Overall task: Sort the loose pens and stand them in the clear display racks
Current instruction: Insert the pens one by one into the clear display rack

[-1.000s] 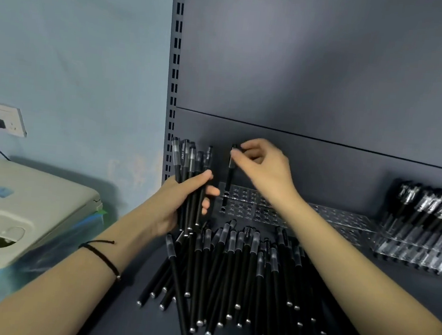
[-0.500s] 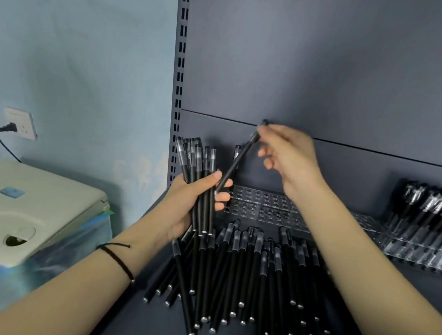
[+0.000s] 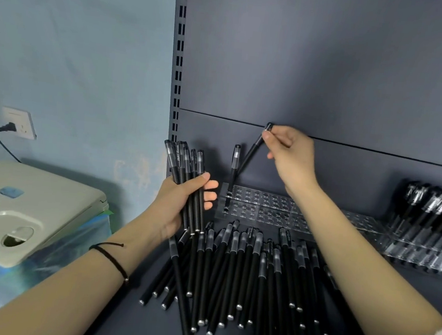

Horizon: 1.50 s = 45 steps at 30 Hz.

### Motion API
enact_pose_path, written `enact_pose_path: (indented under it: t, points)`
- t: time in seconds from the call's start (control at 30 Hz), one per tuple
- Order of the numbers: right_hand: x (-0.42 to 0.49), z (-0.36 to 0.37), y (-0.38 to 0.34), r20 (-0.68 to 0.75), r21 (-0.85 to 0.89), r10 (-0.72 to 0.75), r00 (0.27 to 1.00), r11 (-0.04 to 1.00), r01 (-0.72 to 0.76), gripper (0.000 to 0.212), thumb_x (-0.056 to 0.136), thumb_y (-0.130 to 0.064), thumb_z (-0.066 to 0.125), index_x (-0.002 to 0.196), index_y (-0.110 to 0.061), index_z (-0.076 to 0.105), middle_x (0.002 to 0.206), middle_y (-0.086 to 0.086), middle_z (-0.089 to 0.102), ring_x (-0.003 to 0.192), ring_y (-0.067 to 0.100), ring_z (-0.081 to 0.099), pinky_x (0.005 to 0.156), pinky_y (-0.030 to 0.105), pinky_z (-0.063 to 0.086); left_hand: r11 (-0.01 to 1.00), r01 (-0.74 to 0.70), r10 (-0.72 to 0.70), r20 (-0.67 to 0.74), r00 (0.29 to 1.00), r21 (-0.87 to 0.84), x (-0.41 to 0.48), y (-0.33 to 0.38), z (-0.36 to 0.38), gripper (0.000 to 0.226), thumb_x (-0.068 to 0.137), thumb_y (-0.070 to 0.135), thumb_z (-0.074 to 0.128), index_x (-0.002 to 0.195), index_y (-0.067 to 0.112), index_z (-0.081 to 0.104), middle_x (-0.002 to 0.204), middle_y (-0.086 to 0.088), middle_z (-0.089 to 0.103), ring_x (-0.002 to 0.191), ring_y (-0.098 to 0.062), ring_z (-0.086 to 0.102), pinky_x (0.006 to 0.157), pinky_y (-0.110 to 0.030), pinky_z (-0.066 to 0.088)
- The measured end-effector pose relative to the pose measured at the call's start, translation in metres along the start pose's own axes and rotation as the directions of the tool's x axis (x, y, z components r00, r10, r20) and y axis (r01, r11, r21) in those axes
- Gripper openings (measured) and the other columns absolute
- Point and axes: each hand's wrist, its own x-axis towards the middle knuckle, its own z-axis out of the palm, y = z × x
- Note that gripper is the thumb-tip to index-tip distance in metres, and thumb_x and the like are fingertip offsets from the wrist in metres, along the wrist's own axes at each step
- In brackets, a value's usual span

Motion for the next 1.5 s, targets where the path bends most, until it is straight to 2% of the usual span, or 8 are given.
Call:
enact_pose_path:
  t: [0.3,0.43,0.6,0.77,0.93,1.1,1.3,1.5]
  points:
    - [-0.01,0.001,-0.001,0.219,-0.055,-0.15,0.964,0.985,0.166,0.039,0.088,-0.013,0.069,0.105,-0.043,0.053,0.076,-0.007,0.071,0.059,0.009,0.058,0.063,0.022,0.053,1.0,0.004,-0.004,-0.006,1.0,0.008,0.0,0.0,0.0,0.008,0.091,0.011,0.064,0.092,0.003,0.066,0.077,-0.007,0.073,0.056,-0.012,0.066,0.051,-0.023,0.054]
    - [-0.014,0.003,0.008,0.299,-0.141,-0.18,0.937,0.963,0.23,0.014,0.094,-0.019,0.062,0.103,-0.027,0.069,0.085,-0.014,0.07,0.052,0.002,0.055,0.064,0.019,0.05,1.0,0.011,-0.011,-0.004,1.0,0.005,-0.001,0.0,0.002,0.011,0.091,0.011,0.064,0.094,0.001,0.066,0.077,-0.007,0.074,0.056,-0.012,0.066,0.052,-0.022,0.055]
    - [-0.02,0.004,0.007,0.295,-0.186,-0.141,0.945,0.962,0.201,0.023,0.1,-0.028,0.052,0.115,-0.025,0.069,0.084,-0.02,0.065,0.055,-0.005,0.054,0.063,0.008,0.041,0.998,0.055,-0.054,0.086,0.995,-0.007,-0.005,0.002,0.004,0.012,0.088,0.013,0.066,0.093,0.003,0.069,0.086,-0.011,0.075,0.062,-0.016,0.069,0.056,-0.025,0.057]
    - [-0.028,0.002,-0.012,0.289,-0.161,-0.173,0.941,0.961,0.226,0.008,0.092,-0.033,0.064,0.087,-0.031,0.07,0.081,-0.013,0.069,0.074,0.002,0.061,0.073,0.029,0.051,0.996,0.056,-0.069,0.19,0.979,0.076,-0.009,0.001,0.007,0.031,0.08,0.021,0.068,0.108,0.007,0.069,0.094,-0.009,0.076,0.072,-0.017,0.072,0.061,-0.026,0.057]
    - [-0.041,0.002,-0.028,0.454,-0.113,0.053,0.89,0.994,-0.001,0.012,0.083,-0.027,0.074,0.093,-0.019,0.074,0.077,-0.01,0.071,0.059,-0.004,0.058,0.053,0.015,0.044,0.976,-0.018,-0.04,0.263,0.964,0.215,-0.013,0.002,0.01,0.035,0.076,0.027,0.068,0.108,0.013,0.068,0.099,-0.007,0.076,0.074,-0.014,0.072,0.061,-0.023,0.056]
    - [-0.046,0.002,-0.023,0.495,-0.028,0.218,0.841,0.971,-0.236,0.012,0.084,-0.02,0.074,0.093,-0.019,0.068,0.073,0.001,0.065,0.051,0.003,0.05,0.041,0.019,0.033,0.959,-0.121,0.044,0.285,0.958,0.256,-0.014,0.003,0.011,0.035,0.082,0.024,0.066,0.115,0.012,0.066,0.104,-0.006,0.075,0.084,-0.019,0.073,0.062,-0.024,0.056]
    - [-0.032,-0.004,-0.028,0.179,0.311,0.126,0.976,0.934,-0.178,0.018,0.088,-0.007,0.068,0.098,-0.02,0.064,0.085,0.008,0.069,0.047,0.004,0.047,0.039,0.016,0.032,0.986,-0.078,0.057,0.14,0.988,0.145,-0.006,0.004,0.004,0.016,0.092,0.014,0.061,0.102,0.002,0.066,0.1,-0.013,0.075,0.079,-0.024,0.074,0.058,-0.025,0.059]
    - [-0.025,-0.01,-0.023,-0.004,0.127,-0.06,0.998,0.99,0.06,0.022,0.085,-0.009,0.072,0.094,-0.025,0.061,0.078,-0.005,0.067,0.049,0.002,0.05,0.052,0.014,0.044,0.998,-0.007,0.012,-0.069,0.998,0.065,0.003,-0.002,-0.003,0.022,0.094,0.019,0.063,0.107,0.002,0.063,0.084,-0.01,0.075,0.055,-0.014,0.065,0.049,-0.024,0.053]
